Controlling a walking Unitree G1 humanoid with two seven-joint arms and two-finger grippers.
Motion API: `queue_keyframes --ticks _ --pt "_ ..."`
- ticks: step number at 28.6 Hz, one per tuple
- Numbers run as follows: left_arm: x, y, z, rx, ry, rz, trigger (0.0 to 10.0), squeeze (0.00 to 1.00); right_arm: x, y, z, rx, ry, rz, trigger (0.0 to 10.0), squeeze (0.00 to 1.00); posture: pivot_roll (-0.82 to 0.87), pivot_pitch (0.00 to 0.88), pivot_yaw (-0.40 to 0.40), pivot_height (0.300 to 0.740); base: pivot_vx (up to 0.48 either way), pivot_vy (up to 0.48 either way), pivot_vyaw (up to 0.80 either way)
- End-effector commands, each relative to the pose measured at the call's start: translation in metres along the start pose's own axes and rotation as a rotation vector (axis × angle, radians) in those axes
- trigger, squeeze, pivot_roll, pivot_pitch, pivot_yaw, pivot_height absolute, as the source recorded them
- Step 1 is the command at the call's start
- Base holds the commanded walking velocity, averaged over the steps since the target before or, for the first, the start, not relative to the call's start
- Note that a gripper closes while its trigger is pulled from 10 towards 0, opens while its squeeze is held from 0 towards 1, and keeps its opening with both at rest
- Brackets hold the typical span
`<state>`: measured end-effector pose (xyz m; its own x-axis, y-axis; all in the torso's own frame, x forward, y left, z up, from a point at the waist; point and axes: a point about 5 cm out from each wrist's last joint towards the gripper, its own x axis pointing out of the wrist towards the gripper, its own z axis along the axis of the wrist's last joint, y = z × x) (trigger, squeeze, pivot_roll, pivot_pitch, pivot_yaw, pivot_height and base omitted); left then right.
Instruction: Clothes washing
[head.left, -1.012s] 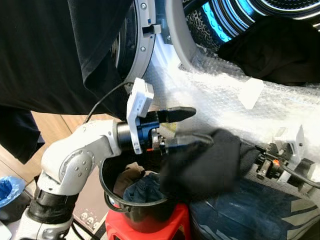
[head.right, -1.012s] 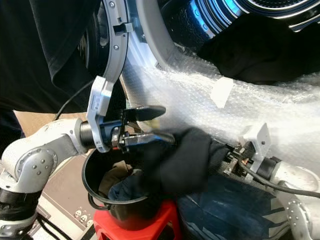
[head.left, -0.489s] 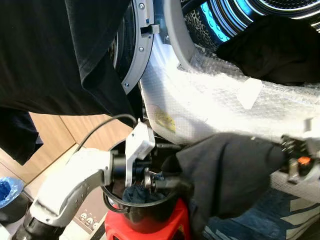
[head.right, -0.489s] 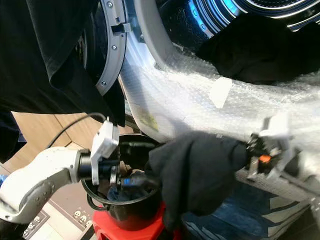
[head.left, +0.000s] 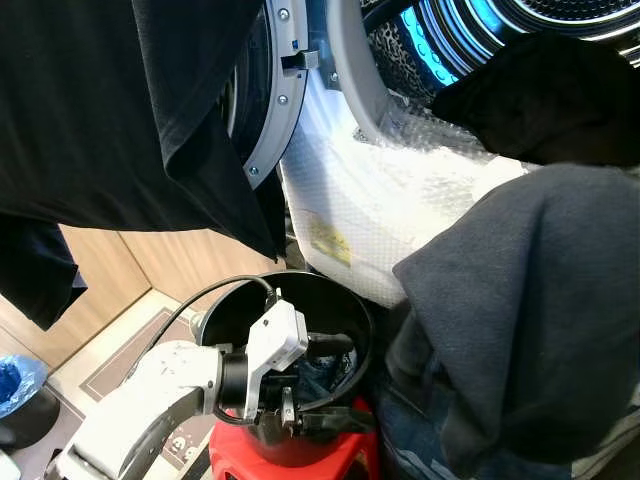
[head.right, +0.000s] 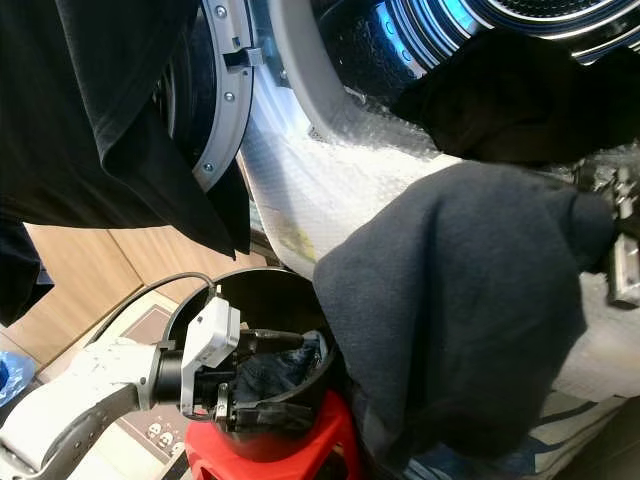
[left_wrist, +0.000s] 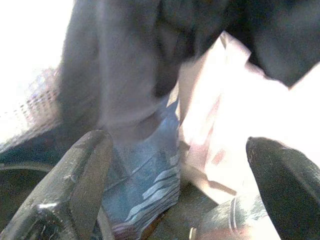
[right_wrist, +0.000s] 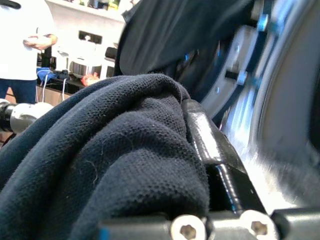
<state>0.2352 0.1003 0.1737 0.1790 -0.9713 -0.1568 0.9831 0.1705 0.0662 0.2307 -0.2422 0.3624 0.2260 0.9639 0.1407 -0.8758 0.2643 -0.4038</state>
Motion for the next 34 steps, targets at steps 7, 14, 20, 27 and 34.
queue_keyframes --ticks 7,14,20,27,34 --pt "-0.003 -0.007 -0.002 0.012 0.011 0.028 10.0 0.00 0.012 -0.005 0.047 -0.143 -0.057 0.148 10.0 0.00 -0.08 0.046 0.044 0.740 0.000 0.000 0.00" --pt "-0.001 -0.020 -0.006 -0.018 -0.003 0.074 10.0 0.00 0.052 -0.037 0.068 -0.157 -0.059 0.272 10.0 0.00 -0.06 0.093 -0.017 0.740 0.000 0.000 0.00" --pt "0.001 -0.032 -0.009 -0.057 -0.006 0.127 10.0 0.00 0.081 -0.112 0.044 -0.049 0.080 -0.139 10.0 0.00 -0.04 0.156 -0.059 0.740 0.000 0.000 0.00" --pt "0.003 -0.034 -0.009 -0.085 -0.011 0.154 10.0 0.00 0.073 -0.160 0.048 -0.072 0.164 -0.792 10.0 0.00 -0.05 0.180 -0.066 0.740 0.000 0.000 0.00" --pt "0.004 -0.033 -0.009 -0.101 -0.011 0.166 10.0 0.00 0.029 -0.171 0.105 -0.148 -0.088 -1.492 10.0 0.00 -0.06 0.185 -0.066 0.740 0.000 0.000 0.00"
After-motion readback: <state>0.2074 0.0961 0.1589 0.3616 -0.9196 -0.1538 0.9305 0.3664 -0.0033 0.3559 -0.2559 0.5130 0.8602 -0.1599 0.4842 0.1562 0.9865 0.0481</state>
